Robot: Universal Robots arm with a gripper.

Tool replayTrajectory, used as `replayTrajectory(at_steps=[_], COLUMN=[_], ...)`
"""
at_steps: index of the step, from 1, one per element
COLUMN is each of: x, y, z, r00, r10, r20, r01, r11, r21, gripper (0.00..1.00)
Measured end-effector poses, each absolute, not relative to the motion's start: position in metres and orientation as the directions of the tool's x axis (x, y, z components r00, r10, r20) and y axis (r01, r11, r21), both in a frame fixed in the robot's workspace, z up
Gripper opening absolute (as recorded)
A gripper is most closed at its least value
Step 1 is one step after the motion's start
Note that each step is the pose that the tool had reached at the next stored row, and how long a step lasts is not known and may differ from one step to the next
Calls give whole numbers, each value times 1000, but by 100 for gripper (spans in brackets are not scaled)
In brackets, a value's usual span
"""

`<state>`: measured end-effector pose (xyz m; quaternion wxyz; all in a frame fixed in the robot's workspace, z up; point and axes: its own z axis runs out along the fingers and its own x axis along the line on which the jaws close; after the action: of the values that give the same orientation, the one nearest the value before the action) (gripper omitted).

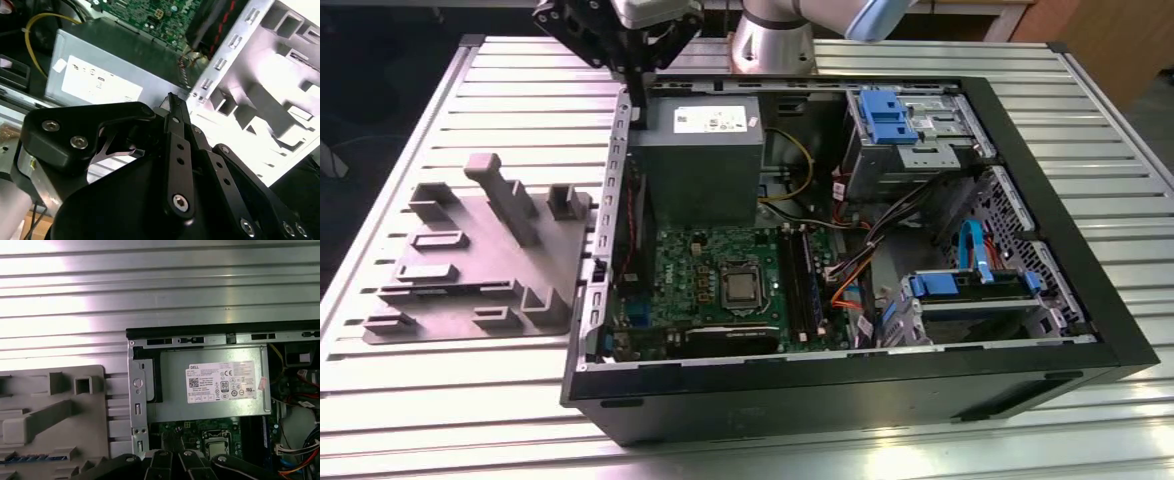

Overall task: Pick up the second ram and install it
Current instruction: 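Reach for the second ram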

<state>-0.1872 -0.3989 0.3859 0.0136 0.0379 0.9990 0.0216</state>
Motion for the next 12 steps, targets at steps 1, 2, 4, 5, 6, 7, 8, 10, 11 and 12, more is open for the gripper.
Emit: replayTrajectory(at_steps=[1,2,4,5,6,7,8,10,11,12], x=[-190,-194,-201,-204,-208,-211,-214,-221,-224,-227], y=[-399,-399,-399,-399,-399,-399,-399,-399,-399,-399], z=[386,385,385,384,384,384,384,383,383,382], r00=[-997,-997,-997,-997,-997,-997,-997,-997,-997,-997], r10=[76,76,76,76,76,76,76,76,76,76], r20=[-26,-26,-26,-26,-26,-26,-27,-27,-27,-27], r01=[75,75,75,75,75,75,75,75,75,75], r11=[996,996,996,996,996,996,996,996,996,996], r21=[44,44,44,44,44,44,44,44,44,44], gripper=[10,10,10,10,10,10,10,10,10,10])
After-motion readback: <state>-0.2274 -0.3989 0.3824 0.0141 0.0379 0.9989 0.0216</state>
